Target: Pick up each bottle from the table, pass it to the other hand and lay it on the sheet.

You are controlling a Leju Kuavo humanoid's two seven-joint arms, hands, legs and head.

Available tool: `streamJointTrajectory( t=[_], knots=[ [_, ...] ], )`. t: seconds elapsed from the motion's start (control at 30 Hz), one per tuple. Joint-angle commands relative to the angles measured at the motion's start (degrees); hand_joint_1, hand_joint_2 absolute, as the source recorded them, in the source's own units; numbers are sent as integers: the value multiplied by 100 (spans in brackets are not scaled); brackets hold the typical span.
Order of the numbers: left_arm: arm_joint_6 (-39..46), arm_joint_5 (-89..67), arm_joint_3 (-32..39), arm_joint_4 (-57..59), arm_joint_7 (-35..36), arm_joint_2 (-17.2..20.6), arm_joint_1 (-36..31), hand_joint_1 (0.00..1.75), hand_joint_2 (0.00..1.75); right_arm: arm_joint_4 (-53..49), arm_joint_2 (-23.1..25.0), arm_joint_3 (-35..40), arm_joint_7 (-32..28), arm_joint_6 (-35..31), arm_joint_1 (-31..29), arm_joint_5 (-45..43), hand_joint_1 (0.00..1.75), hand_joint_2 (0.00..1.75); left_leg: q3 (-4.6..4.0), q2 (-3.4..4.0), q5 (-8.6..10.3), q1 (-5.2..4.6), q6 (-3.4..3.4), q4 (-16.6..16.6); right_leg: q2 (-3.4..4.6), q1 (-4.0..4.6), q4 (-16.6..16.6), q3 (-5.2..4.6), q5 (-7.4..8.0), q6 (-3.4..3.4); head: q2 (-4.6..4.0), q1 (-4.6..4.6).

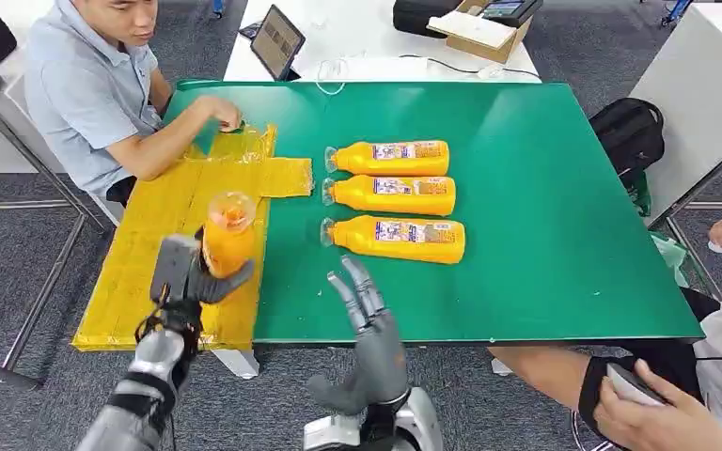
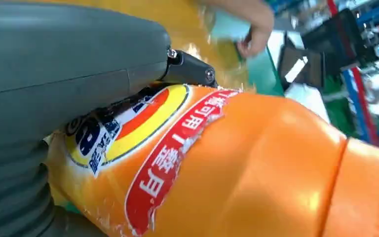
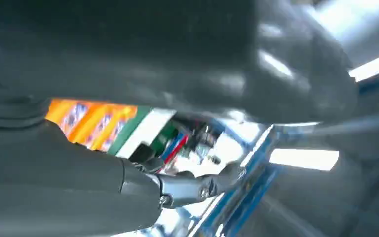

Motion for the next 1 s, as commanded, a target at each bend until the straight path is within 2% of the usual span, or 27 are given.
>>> streamJointTrajectory(
  t=[0.03, 0.3, 0.37, 0.43, 0.53, 0.67, 0.83, 1.0],
  knots=[
    [216, -719, 21, 2137, 169, 353, -1486, 175, 175, -854, 10, -598, 2, -13, 329, -91, 0, 0, 10, -2, -5, 5, -6, 2, -4, 5, 5, 8, -3, -6, 0, -4],
    [316, -1062, -116, 2319, 289, 389, -1596, 175, 175, -881, -7, -559, 2, -13, 331, -143, 0, 0, 19, 0, -13, 6, -10, 5, -2, 6, 6, 21, -12, -8, 0, -2],
    [751, -2169, -627, 2883, 823, 557, -2032, 175, 175, -754, -91, -419, 2, -13, 274, -271, 0, 0, 16, -5, -10, 8, -11, 8, -7, 8, 9, 19, -11, -9, 0, -2],
    [841, -3177, -1097, 3439, 1423, 625, -2471, 175, 175, -627, -133, -322, 2, -13, 224, -348, 0, 0, 12, -11, -6, 11, -12, 8, -13, 12, 7, 18, -8, -10, 0, 0],
    [299, -3708, -1315, 3826, 1909, 555, -2710, 175, 175, -372, -174, -202, 2, -13, 112, -554, 0, 0, 4, -5, -3, 10, -11, 9, -7, 10, 9, 7, -3, -9, 0, -7],
    [-70, -3781, -1180, 3908, 1984, 437, -2449, 175, 175, -104, -220, -225, 11, -13, 44, -744, 0, 0, 28, 5, 0, 8, -13, -7, 4, 9, -6, 29, -3, -9, 0, -4],
    [-39, -4111, -1294, 3845, 1922, 283, -2002, 175, 175, -6, -282, -238, 2, 28, 74, -760, 0, 0, 33, 5, -3, 3, -9, -10, 4, 3, -10, 36, -6, -2, 0, -2],
    [-28, -4116, -1295, 3835, 1927, 263, -1992, 175, 175, -2, -280, -230, 2, 28, 81, -755, 0, 0, 21, 4, -2, 2, -11, -5, 4, 1, -3, 25, -4, -4, 0, -2]
  ],
)
